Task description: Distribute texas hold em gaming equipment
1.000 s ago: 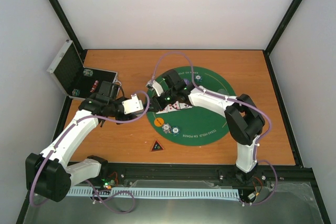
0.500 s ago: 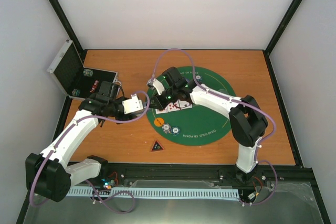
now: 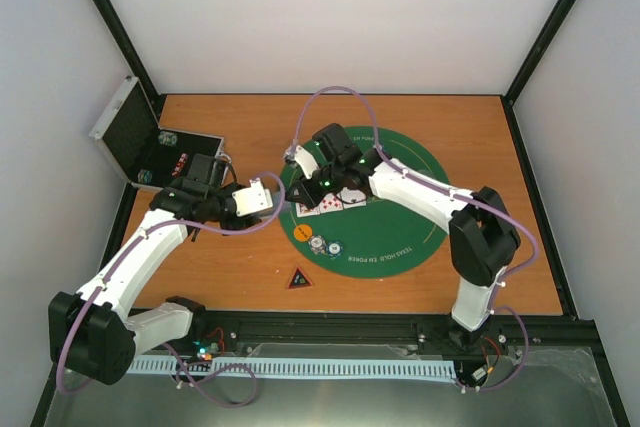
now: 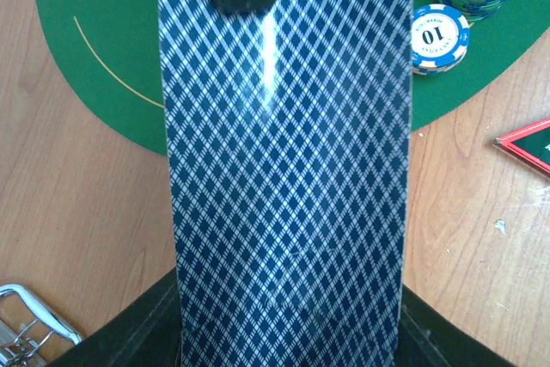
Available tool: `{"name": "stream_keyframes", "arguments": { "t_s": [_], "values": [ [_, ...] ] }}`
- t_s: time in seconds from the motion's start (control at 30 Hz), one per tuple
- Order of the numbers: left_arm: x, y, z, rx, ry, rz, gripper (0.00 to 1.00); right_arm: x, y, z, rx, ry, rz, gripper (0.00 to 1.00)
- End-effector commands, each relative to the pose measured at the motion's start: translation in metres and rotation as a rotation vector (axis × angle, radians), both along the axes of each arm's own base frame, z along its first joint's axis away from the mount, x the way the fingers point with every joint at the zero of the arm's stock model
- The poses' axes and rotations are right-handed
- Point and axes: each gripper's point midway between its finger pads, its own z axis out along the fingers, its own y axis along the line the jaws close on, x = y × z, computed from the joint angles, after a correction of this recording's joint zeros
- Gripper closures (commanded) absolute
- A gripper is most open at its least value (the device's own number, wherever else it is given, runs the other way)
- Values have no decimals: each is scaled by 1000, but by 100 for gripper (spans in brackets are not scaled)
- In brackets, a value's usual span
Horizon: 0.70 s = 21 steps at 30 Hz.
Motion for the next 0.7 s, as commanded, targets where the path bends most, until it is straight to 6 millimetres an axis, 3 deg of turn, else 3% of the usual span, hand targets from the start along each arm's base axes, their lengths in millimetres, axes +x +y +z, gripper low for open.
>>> {"name": "stream_keyframes", "arguments": {
  "t_s": [0.0,0.27,0.67],
  "values": [
    [3,-4,7,-18,-27,-17,52,2,-2,38,69,-73,6,97],
    [4,-4,9,-19,-30,-17,52,0,-4,60,142,-94,0,97],
    [6,-5,12,-21,-33,-21,52,3,-2,49,133,-67,4,97]
  ]
}}
